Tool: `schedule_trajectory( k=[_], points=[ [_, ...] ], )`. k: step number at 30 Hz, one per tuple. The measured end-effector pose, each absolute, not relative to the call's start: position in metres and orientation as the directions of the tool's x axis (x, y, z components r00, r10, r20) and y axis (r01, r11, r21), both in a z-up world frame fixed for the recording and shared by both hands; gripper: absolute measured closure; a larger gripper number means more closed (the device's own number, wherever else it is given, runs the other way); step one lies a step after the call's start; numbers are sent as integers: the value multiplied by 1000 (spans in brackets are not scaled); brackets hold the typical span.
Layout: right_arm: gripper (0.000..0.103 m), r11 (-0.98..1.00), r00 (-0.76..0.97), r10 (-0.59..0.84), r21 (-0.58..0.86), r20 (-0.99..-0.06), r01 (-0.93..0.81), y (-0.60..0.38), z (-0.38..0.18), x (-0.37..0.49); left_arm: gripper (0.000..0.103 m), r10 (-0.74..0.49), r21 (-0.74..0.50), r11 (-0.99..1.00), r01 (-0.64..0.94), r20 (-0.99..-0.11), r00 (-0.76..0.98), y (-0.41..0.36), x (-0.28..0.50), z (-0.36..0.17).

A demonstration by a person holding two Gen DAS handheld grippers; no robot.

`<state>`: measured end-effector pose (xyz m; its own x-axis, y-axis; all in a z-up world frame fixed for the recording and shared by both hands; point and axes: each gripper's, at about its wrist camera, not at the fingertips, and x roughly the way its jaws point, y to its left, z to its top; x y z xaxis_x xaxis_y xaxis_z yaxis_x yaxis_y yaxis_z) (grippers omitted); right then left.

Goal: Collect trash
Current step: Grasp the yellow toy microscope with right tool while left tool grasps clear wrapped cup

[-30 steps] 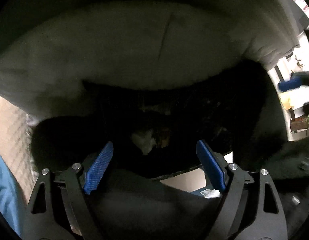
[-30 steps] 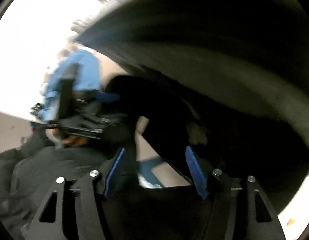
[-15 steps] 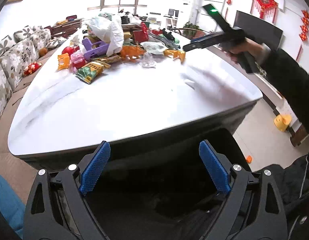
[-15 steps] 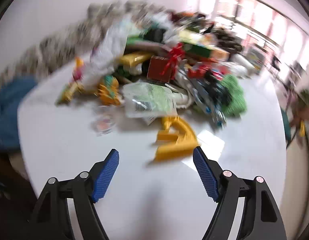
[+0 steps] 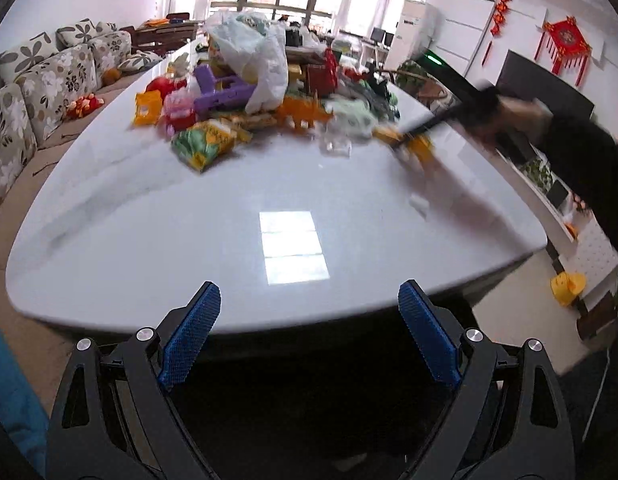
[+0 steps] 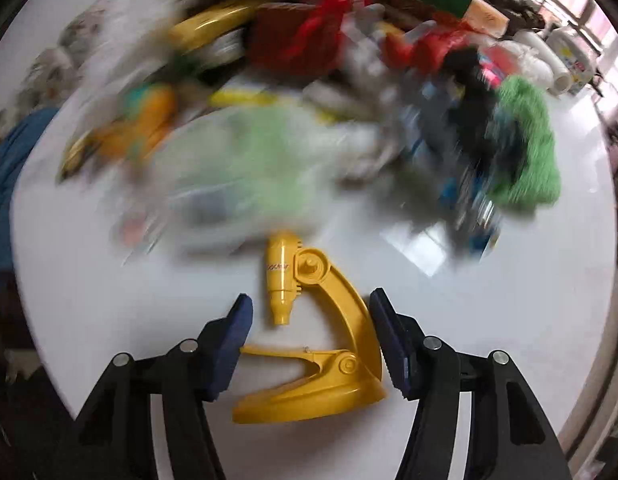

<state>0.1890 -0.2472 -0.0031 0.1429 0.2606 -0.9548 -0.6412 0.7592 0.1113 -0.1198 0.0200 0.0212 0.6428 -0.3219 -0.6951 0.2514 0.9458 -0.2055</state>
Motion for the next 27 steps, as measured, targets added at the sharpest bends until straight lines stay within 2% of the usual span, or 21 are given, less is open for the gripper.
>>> schedule_trajectory(
  k=[3, 5, 8, 12, 18, 19, 20, 22, 24, 27],
  points=[
    [44, 783, 144, 429, 288, -892, -551, -287, 8, 155, 15, -341, -225, 940, 257, -670, 660, 9, -92, 29],
    [44, 746, 162, 593, 462, -789, -479, -323, 20, 129, 15, -365, -234, 930, 283, -670, 646, -5, -66, 33],
    [44, 671, 215, 731, 625, -648, -399, -364, 27, 98, 15, -364, -205, 928, 311, -671, 646, -33, -24, 39],
    [43, 648, 337, 761, 673, -555, -356, -397, 33, 48, 15, -306, -150, 946, 288, -704, 640, -70, 32, 36],
    [43, 640, 373, 767, 662, -522, -390, -407, 38, 17, 15, -217, -157, 975, 154, -811, 543, -91, 94, 1],
    [43, 644, 377, 764, 655, -523, -395, -405, 37, 18, 16, -173, -114, 984, 137, -801, 573, -94, 95, 1],
    [43, 645, 378, 763, 649, -524, -403, -403, 37, 17, 27, -152, -91, 987, 134, -806, 572, -96, 95, -1],
    [43, 642, 378, 767, 641, -519, -422, -391, 36, 19, 63, -125, -55, 989, 135, -789, 601, -96, 87, 1],
    [43, 629, 373, 778, 643, -506, -438, -381, 34, 20, 63, -198, -130, 979, 155, -773, 603, -85, 70, 7],
    [43, 607, 366, 794, 652, -485, -454, -367, 33, 16, 63, -198, -126, 980, 157, -727, 657, -70, 35, 21]
  ],
)
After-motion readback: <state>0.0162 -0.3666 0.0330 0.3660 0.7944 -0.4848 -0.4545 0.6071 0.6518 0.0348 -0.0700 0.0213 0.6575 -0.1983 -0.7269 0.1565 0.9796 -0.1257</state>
